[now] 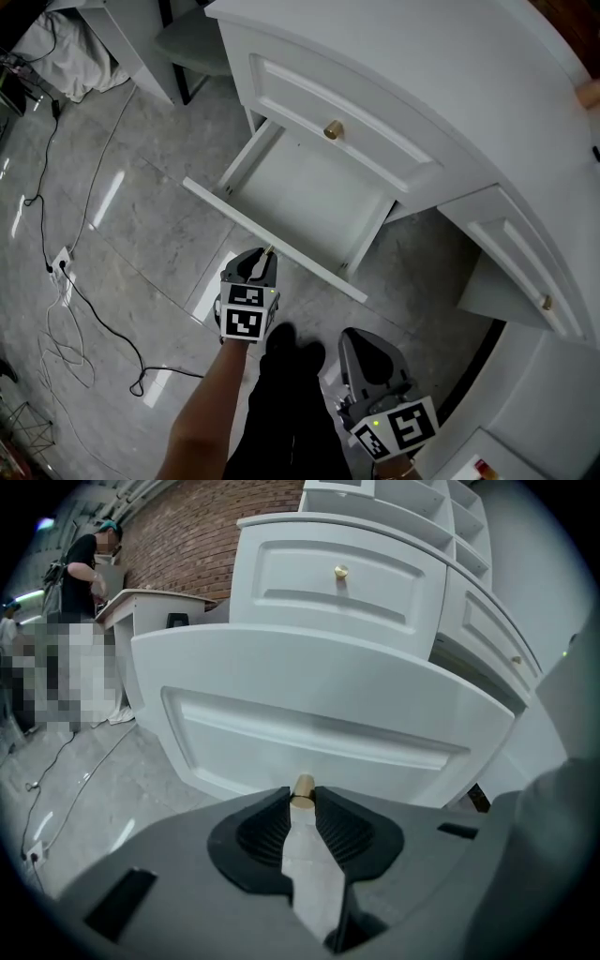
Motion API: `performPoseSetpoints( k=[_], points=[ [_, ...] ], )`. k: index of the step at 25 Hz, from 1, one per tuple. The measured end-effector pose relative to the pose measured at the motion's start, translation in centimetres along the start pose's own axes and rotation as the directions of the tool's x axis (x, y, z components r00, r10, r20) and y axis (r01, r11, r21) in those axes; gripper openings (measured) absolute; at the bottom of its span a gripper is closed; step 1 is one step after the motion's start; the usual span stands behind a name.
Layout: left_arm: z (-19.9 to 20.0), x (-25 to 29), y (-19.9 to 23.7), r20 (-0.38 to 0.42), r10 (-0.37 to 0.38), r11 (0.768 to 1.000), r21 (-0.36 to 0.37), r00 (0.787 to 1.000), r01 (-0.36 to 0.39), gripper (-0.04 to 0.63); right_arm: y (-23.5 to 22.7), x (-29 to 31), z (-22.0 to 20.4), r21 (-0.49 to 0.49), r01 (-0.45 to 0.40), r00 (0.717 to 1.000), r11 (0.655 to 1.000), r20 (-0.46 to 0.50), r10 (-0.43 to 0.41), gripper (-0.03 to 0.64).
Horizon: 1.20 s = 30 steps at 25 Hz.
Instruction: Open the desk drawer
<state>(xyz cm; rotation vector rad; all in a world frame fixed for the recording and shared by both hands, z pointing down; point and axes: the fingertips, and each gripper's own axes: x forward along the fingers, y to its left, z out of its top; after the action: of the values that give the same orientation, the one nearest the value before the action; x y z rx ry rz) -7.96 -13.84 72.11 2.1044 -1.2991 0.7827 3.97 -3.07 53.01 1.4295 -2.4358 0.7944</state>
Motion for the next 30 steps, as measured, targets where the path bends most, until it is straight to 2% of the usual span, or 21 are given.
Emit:
performPoseSetpoints(
  k=[6,13,20,30],
  points=[
    [-0.9,-3.0,-0.3,-0.009,0.007,1.0,-0.003,1.0,-0.007,0.078,0.9,-0.8,1.2,-0.003,-0.001,1.0,1.0,0.007,0.001,0.005],
    [0.7,-8.1,-1.0,0.065,0.007,1.0,0.018,0.998,-0.008,0.057,2.2,-1.6,3.1,-0.02,-0.006,0.999,1.0,0.035,0.007,0.005],
    [4.6,-14.0,-2.4,0.185,-0.007,1.0,0.023,0.983,0.003,0.034,2.6,-3.3,4.9,-0.031,0.014,0.999,0.999,0.053,-0.012,0.005],
    [12.7,-22.1,-4.8,0.325,-0.063,0.997,0.071,0.944,0.042,0.012,3.1,-6.1,9.4,-0.02,0.057,0.992,0.998,0.116,-0.054,0.005]
  ],
)
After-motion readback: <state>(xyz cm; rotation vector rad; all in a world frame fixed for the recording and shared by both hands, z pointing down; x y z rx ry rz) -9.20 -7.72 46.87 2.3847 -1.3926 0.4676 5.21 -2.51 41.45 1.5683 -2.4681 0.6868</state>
